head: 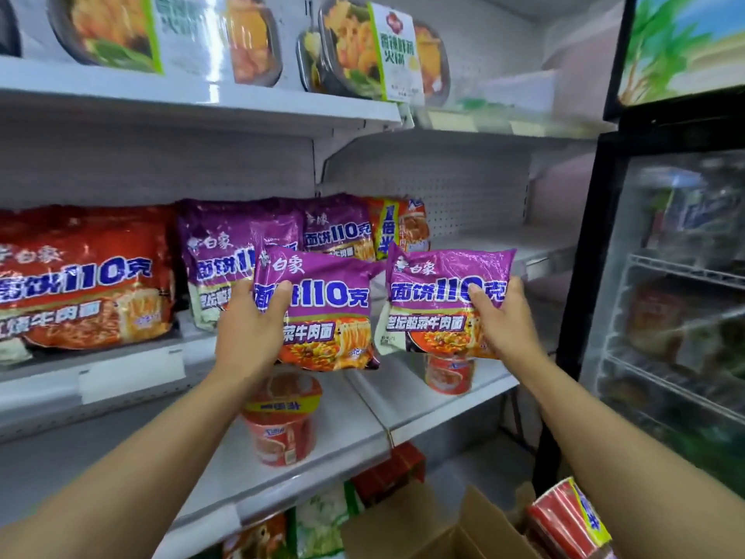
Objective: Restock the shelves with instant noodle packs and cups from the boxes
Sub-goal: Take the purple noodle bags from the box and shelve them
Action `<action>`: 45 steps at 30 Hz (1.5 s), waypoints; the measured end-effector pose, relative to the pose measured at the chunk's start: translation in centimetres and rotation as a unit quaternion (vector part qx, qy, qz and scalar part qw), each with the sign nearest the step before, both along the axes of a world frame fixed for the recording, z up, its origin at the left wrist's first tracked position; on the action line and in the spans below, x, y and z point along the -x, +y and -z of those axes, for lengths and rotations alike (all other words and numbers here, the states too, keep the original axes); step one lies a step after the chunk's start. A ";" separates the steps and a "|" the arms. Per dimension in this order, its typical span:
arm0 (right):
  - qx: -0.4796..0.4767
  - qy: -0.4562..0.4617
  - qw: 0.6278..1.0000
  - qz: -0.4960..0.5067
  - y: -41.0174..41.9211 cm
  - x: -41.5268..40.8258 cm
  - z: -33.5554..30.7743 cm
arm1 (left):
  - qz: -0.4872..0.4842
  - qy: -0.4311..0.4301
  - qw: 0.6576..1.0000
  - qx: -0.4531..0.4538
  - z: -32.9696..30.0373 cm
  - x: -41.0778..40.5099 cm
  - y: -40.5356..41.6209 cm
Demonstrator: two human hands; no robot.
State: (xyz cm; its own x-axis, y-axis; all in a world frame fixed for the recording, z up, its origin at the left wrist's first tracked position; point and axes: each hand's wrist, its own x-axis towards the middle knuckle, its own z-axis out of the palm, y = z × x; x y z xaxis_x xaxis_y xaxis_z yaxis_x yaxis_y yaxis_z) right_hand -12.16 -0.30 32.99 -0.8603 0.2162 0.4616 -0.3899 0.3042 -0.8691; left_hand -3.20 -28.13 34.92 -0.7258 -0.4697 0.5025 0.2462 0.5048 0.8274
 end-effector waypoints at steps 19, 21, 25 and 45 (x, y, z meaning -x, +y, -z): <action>-0.035 -0.028 0.976 -0.213 -12.1 22.8 -5.0 | -0.136 0.074 0.984 -0.089 -6.3 5.8 -3.3; -0.054 -0.032 0.975 -0.214 -13.2 22.5 -5.4 | -0.137 0.081 0.982 -0.098 -6.3 6.1 -3.3; -0.101 -0.045 0.975 -0.191 -14.3 23.3 -5.2 | -0.140 0.082 0.982 -0.102 -6.4 6.7 -3.0; -0.193 -0.040 0.975 -0.100 -8.0 30.9 -3.6 | -0.036 0.039 0.997 -0.062 -5.3 16.6 6.1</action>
State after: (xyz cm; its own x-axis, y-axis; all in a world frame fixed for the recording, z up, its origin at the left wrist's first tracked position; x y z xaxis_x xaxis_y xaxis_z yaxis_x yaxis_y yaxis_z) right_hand -43.06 -8.35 36.56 -0.9038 -0.1369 0.4056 -0.4115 0.5390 -0.7349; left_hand -19.81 -22.07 40.24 -0.6495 -0.5810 0.4904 0.2784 0.4185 0.8645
